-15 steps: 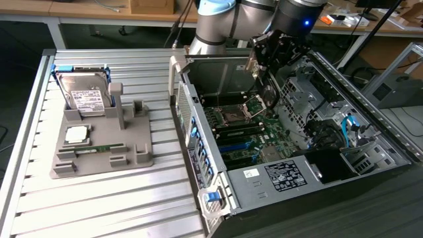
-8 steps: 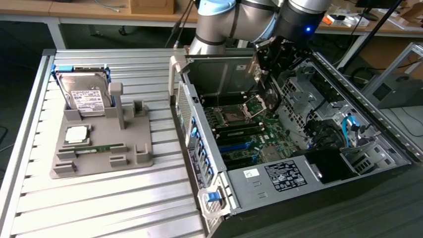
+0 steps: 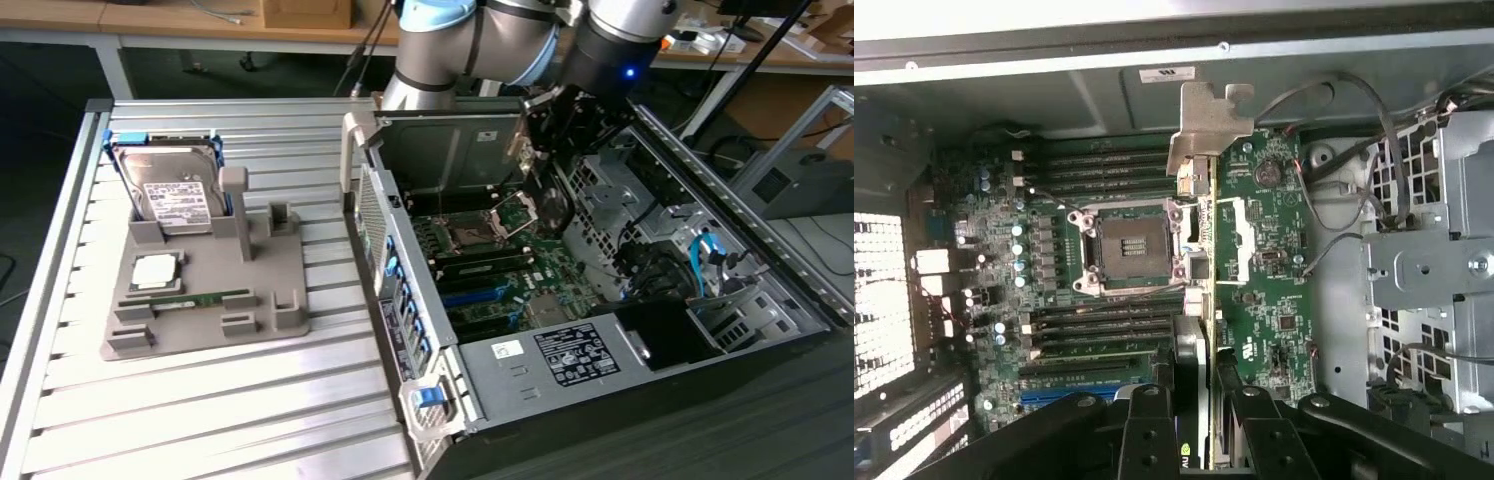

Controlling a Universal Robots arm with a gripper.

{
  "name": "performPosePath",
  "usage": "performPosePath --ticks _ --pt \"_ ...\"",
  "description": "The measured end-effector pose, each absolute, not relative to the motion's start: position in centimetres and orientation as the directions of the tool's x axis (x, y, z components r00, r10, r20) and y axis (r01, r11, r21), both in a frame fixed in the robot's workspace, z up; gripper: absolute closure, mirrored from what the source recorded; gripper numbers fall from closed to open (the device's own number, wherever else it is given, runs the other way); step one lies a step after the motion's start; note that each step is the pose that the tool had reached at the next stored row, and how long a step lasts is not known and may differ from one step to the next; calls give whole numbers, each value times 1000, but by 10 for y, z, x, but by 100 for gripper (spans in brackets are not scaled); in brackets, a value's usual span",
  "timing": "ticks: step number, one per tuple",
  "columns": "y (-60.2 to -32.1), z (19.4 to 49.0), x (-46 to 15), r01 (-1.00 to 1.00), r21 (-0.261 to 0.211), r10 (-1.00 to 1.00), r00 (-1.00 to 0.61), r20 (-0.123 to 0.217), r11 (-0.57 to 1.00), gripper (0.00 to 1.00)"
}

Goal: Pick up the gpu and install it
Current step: 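Pick up the gpu and move the gpu toward the slot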

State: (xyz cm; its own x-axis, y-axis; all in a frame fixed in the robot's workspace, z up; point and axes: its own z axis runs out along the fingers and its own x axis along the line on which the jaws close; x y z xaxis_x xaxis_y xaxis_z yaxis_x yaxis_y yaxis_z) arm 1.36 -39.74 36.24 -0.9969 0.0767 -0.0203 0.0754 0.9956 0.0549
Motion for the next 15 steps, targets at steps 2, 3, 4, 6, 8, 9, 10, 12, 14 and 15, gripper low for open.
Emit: performPosePath --ticks 2,3,4,6,8,9,10,12,14,15 --pt "-400 361 14 75 55 77 -997 -20 996 73" --pt "-401 360 15 75 55 77 -997 -20 996 73" --pt "-402 360 15 75 55 77 -997 -20 996 73" --pt "-403 359 16 75 55 77 -997 -20 996 73" --pt "-404 359 16 76 55 77 -997 -20 996 73" --pt "-404 359 16 76 55 77 -997 -20 996 73" --pt "-404 359 16 75 55 77 -997 -20 996 73" --pt "-404 359 16 75 55 77 -997 -20 996 73" --pt "-404 359 16 75 55 77 -997 -20 996 73" --pt "-404 359 16 75 55 77 -997 -20 996 73"
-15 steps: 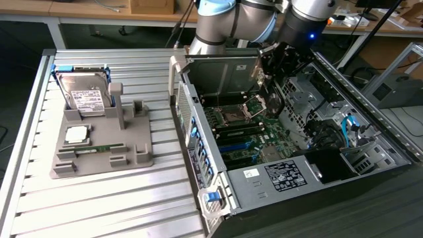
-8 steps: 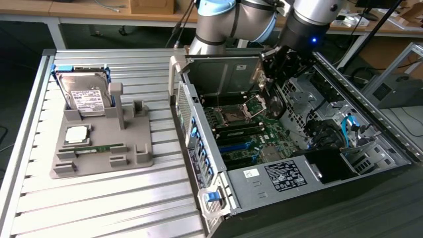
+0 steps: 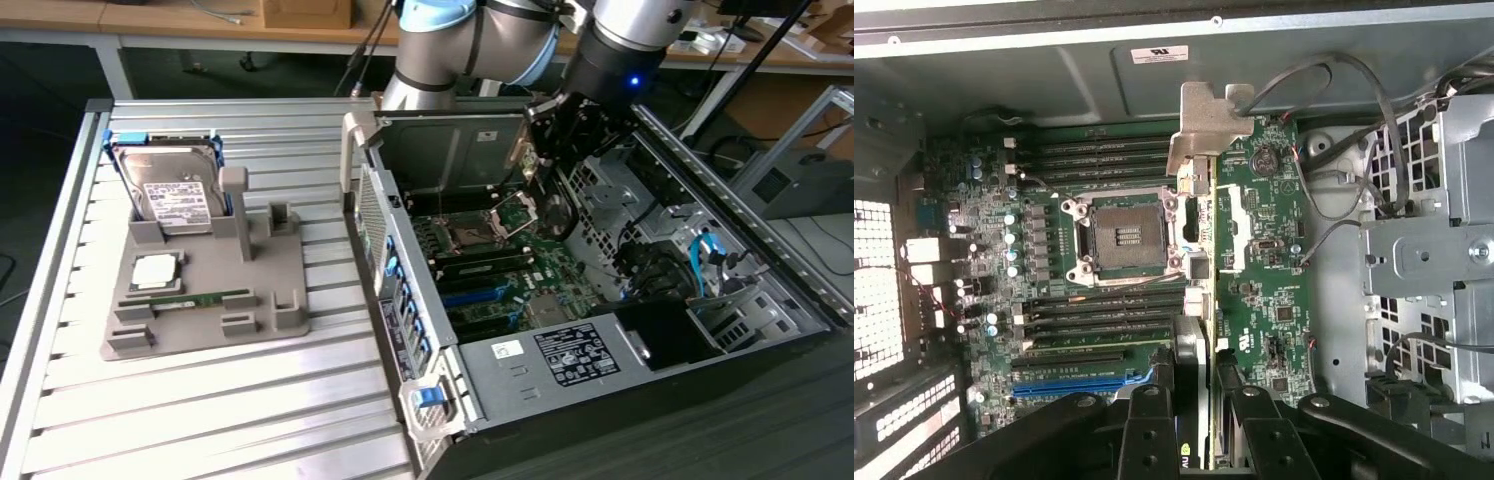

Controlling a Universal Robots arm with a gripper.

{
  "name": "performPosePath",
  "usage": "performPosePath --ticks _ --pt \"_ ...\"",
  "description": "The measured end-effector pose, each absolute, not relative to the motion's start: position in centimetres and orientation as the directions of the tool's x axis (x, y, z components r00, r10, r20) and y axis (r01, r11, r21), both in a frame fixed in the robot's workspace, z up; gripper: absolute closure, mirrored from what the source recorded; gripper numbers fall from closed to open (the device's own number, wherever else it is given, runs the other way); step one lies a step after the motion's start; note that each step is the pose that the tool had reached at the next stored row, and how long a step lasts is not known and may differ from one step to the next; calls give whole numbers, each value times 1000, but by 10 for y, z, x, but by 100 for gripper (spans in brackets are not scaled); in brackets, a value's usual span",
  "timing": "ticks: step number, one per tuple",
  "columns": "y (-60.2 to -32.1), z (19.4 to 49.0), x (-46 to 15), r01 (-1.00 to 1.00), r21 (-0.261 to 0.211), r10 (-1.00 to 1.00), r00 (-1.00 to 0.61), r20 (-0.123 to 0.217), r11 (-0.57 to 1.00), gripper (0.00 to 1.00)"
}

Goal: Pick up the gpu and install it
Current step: 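Pick up the gpu and move the gpu toward the slot, then insert the gpu into the slot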

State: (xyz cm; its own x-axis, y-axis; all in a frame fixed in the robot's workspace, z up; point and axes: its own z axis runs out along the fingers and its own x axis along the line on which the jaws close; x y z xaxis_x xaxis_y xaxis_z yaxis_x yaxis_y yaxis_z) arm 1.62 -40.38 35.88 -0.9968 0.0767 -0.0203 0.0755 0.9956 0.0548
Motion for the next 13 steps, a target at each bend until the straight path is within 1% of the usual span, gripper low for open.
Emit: performPosePath --ticks 7,13 --pt "-404 359 16 69 55 71 -997 -20 996 73" --pt "-404 359 16 -14 55 -13 -1000 -20 998 73"
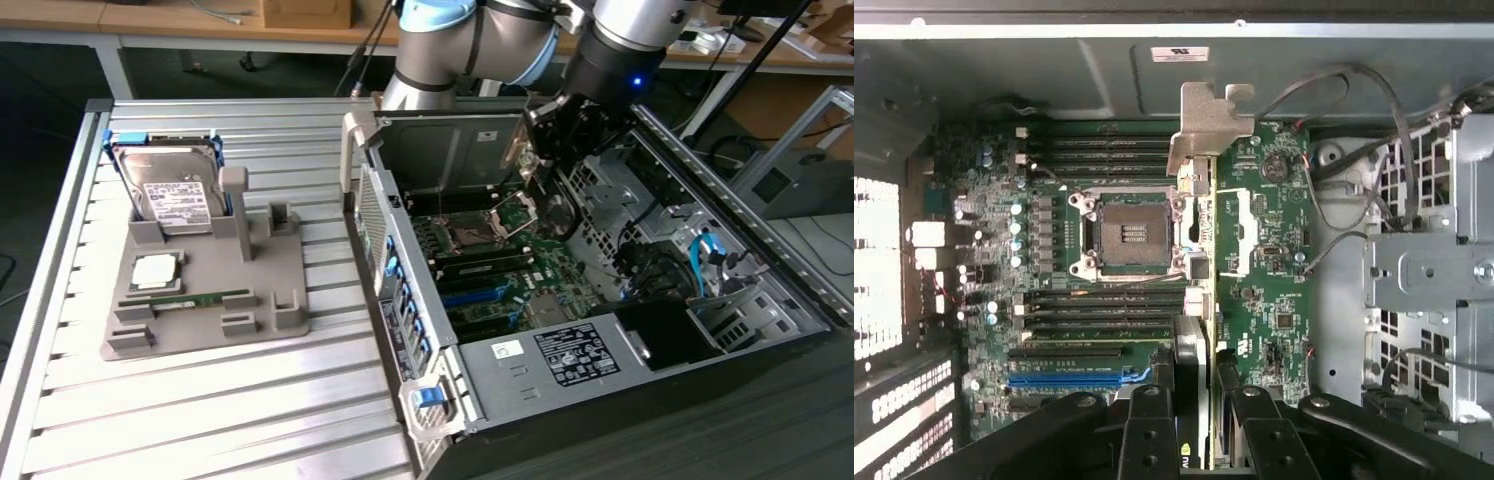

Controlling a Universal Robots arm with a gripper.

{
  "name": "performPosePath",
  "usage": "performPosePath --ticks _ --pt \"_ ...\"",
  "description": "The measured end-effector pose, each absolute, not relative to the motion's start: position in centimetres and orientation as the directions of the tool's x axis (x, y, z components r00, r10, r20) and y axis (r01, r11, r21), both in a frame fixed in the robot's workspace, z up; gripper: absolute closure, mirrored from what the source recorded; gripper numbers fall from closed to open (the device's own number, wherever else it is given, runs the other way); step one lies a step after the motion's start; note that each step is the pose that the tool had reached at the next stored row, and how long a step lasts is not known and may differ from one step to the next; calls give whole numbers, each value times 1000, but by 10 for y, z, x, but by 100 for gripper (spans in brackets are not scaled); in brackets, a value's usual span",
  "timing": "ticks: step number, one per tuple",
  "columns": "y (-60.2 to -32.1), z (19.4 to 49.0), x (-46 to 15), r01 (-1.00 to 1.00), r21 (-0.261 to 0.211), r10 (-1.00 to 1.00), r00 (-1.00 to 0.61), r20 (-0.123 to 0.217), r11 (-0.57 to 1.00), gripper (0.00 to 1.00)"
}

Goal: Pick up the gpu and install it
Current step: 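Insert the gpu into the slot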

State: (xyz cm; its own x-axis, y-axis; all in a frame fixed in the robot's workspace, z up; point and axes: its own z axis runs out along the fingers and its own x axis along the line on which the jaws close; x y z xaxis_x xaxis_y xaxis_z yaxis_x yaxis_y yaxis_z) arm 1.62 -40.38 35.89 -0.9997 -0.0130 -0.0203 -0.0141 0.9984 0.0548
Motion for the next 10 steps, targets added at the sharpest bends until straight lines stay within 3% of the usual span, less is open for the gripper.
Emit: performPosePath --ticks 10 --pt "-404 359 16 -218 55 -217 -976 -20 974 73"
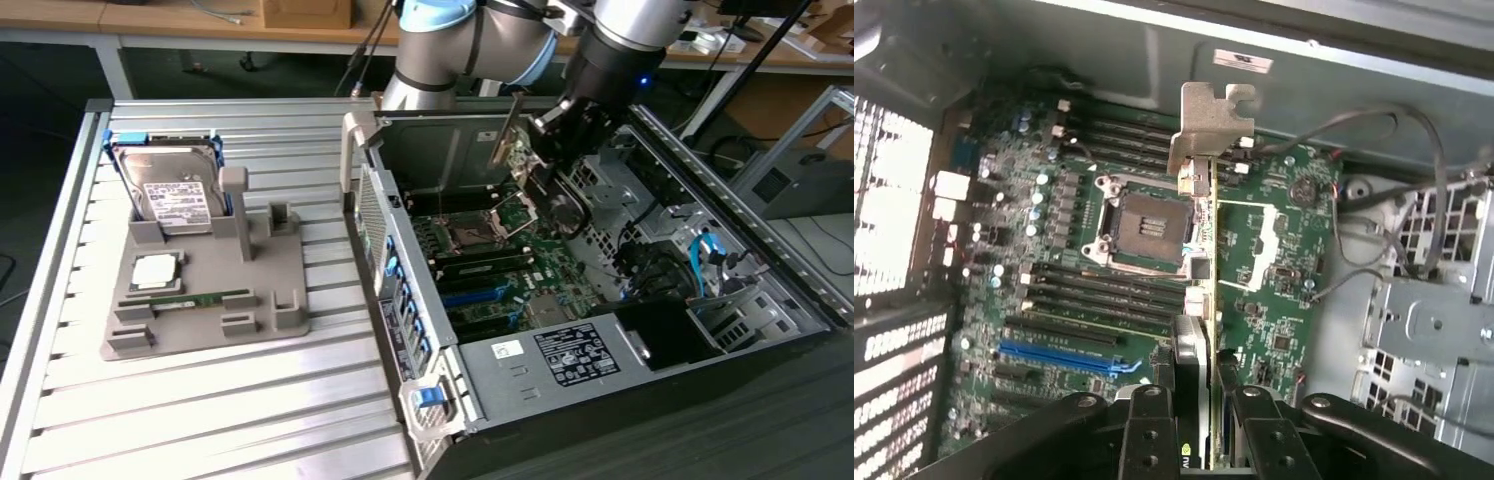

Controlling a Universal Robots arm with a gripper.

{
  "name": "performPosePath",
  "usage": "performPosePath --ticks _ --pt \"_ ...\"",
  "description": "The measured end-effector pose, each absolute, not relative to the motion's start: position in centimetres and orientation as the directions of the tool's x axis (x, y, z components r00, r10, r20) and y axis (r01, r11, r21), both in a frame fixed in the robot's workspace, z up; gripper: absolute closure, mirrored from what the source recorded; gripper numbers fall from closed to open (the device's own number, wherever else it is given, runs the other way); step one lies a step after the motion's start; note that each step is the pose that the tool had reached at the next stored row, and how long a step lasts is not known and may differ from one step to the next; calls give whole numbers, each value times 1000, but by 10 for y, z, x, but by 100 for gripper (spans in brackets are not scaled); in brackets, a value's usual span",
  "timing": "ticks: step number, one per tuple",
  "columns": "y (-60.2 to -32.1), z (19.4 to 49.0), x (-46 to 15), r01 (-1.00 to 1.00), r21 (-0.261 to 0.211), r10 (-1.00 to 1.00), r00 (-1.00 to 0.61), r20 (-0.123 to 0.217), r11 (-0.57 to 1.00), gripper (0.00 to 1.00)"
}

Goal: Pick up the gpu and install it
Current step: 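Insert the gpu into the slot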

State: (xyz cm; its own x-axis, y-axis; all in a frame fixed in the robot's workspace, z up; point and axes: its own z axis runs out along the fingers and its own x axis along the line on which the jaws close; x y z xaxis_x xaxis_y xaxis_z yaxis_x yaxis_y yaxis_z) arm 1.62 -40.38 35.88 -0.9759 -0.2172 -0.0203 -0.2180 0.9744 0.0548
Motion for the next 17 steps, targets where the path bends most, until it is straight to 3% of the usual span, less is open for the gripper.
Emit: performPosePath --ticks 17 --pt "-404 359 16 -428 55 -427 -904 -20 902 73"
